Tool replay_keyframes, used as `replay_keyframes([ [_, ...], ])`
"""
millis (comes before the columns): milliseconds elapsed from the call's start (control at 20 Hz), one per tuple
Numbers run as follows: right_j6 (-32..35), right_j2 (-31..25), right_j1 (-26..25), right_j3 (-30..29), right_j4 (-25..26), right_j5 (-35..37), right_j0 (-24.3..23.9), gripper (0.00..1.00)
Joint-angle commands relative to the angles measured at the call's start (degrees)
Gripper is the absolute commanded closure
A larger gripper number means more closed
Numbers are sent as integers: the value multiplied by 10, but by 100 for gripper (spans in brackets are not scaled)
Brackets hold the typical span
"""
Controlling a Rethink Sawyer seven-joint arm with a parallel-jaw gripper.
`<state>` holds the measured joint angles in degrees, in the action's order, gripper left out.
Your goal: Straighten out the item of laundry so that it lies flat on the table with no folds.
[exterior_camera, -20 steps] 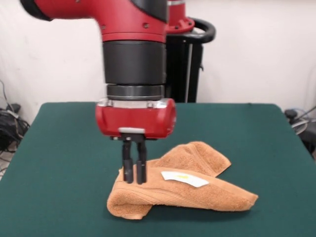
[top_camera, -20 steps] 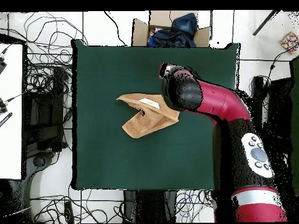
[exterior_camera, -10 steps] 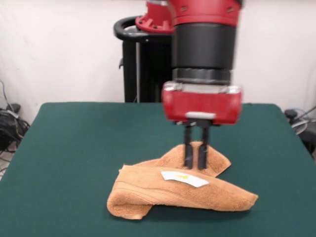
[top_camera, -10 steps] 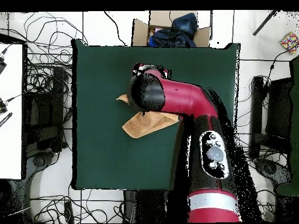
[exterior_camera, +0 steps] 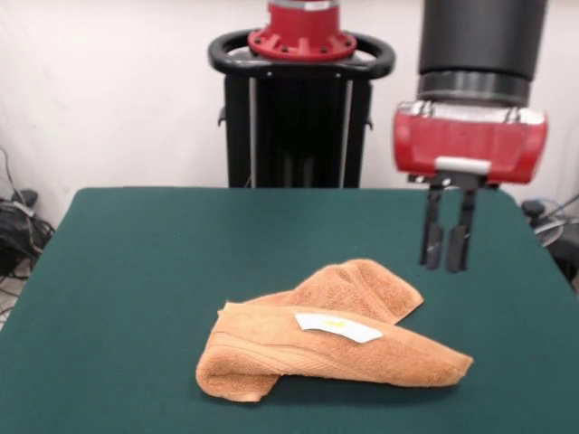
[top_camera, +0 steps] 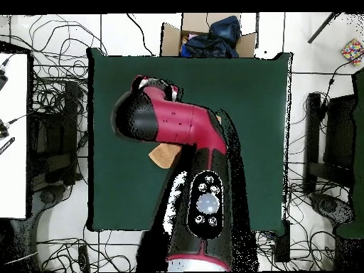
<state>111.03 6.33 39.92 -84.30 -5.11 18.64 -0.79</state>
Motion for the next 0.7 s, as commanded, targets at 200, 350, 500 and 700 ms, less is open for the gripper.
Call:
replay_keyframes([
  [200, 278, 103, -49, -45, -109, -28, 51, 100],
  [350, 245, 104, -59, -32, -92, -18, 53, 100],
  [500, 207, 91, -71, -19, -67, -12, 47, 100],
  [700, 184, 91, -91, -2, -48, -9, 54, 100],
])
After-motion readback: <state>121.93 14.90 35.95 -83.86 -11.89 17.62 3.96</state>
